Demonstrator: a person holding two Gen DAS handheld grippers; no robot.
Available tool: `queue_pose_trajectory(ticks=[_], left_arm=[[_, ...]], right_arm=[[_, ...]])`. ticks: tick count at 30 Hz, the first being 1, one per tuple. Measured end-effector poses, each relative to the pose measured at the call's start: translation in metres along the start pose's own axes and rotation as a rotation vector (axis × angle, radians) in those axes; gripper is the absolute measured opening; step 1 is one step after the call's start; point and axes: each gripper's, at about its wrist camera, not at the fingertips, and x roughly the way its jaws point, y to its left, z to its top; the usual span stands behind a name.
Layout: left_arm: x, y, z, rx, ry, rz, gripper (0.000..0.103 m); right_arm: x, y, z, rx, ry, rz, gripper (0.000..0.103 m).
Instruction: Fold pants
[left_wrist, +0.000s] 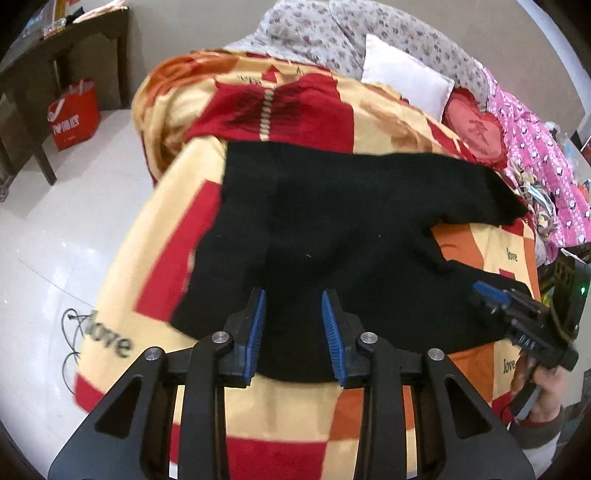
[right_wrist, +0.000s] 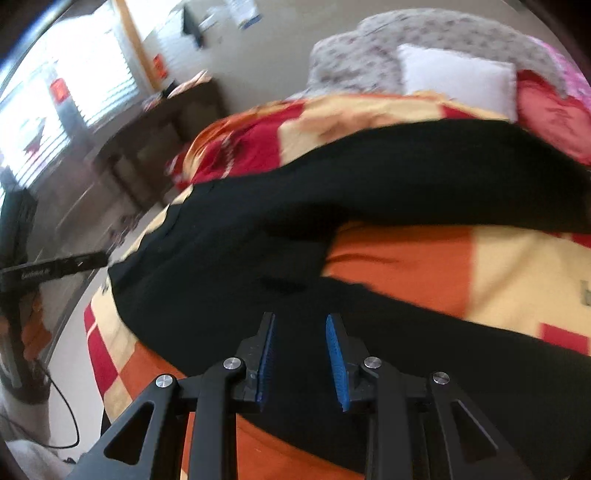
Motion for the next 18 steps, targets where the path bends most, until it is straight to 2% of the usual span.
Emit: queue_pose_trajectory(ticks=[2, 3, 5, 6, 7, 9, 13, 15, 18], left_arm=[[0.020, -0.003, 0.001, -0.005, 0.013, 0.003, 0.032], [0.029, -0.004, 0.001, -0.006, 0.027, 0.003, 0.042], [0.055, -0.003, 0.000, -0.021, 0.087, 0.007, 0.048], [0.054, -0.006, 0.000, -0.006, 0.043, 0.018, 0.050], [0.054, -0.010, 0.003, 0.016, 0.034, 0.036, 0.050], [0.059, -0.014, 0.009, 0.029, 0.073, 0.041, 0.051], [0.055, -0.016, 0.024, -0.003, 0.059, -0.016, 0.051], [0.056, -0.017, 0.031, -0.020, 0.057, -0.040, 0.052], [0.063, -0.020, 0.040, -0.038, 0.071, -0.070, 0.053]], right_arm=[[0.017, 0.001, -0.001, -0.038, 0.050, -0.015, 0.035], [0.018, 0.002, -0.001, -0.062, 0.040, -0.012, 0.038], [0.021, 0.000, 0.005, -0.098, 0.075, -0.003, 0.038], [0.019, -0.001, 0.010, -0.110, 0.086, -0.008, 0.038], [0.011, -0.006, 0.022, -0.144, 0.066, -0.044, 0.039], [0.000, -0.015, 0.043, -0.196, 0.026, -0.117, 0.040], [-0.017, -0.050, 0.104, -0.299, -0.042, -0.287, 0.046], [-0.015, -0.069, 0.135, -0.337, -0.037, -0.333, 0.047], [0.000, -0.086, 0.170, -0.418, 0.019, -0.344, 0.047]])
